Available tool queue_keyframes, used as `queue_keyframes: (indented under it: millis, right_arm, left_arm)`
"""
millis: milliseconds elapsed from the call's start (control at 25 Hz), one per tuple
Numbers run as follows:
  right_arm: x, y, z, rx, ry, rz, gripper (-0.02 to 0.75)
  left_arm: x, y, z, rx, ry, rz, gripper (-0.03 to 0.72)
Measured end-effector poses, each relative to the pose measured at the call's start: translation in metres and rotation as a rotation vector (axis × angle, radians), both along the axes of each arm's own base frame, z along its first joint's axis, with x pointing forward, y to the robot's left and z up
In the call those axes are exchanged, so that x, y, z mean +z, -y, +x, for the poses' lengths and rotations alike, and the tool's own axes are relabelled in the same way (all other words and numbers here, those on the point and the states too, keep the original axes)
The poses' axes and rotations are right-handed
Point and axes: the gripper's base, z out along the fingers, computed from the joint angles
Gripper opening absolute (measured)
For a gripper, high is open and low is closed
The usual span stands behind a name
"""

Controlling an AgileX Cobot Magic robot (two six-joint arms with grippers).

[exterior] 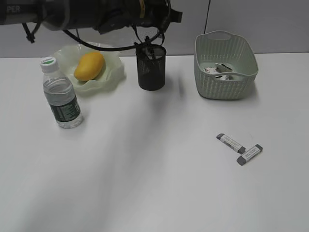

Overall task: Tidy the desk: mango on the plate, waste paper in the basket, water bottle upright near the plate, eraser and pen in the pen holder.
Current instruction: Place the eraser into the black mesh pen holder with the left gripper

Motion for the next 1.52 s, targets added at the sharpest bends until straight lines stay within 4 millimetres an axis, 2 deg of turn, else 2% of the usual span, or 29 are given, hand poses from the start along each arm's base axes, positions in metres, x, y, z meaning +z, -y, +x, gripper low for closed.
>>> queue_keyframes:
  millis: [240,640,920,1000,1080,1200,1320,1520]
  right_arm:
    - [0.0,0.0,0.0,0.0,0.0,0.0,0.454]
    - [0.0,0.0,0.0,0.0,0.0,0.0,0.453]
    - [0.0,0.0,0.0,0.0,0.0,0.0,0.452]
    - [0.0,0.0,0.0,0.0,0.0,0.0,0.452]
    - [0.0,0.0,0.0,0.0,0.0,0.0,0.452]
    - [0.0,0.0,0.0,0.0,0.0,0.0,0.451]
    - [0.0,0.0,0.0,0.0,0.0,0.0,0.448]
    - [0.0,0.0,0.0,0.0,0.0,0.0,0.449]
  left_arm:
    - [-0.034,-0.004,0.011,0.015,-0.051,0.033,0.147]
    - [-0.054,-0.006,0.016,0.007,-0.062,0.08,0.147]
    - [-0.055,-0.006,0.017,-0.006,-0.053,0.071,0.152]
    - [-0.054,-0.006,0.017,-0.008,-0.052,0.069,0.208]
    - [-0.054,-0.006,0.017,-0.01,-0.05,0.067,0.333]
    - [-0.052,-0.005,0.017,-0.016,-0.044,0.061,0.468]
    - [-0.043,-0.006,0.016,-0.015,-0.029,0.052,0.507]
    - [-0.003,-0.016,0.009,0.038,0.006,0.048,0.518]
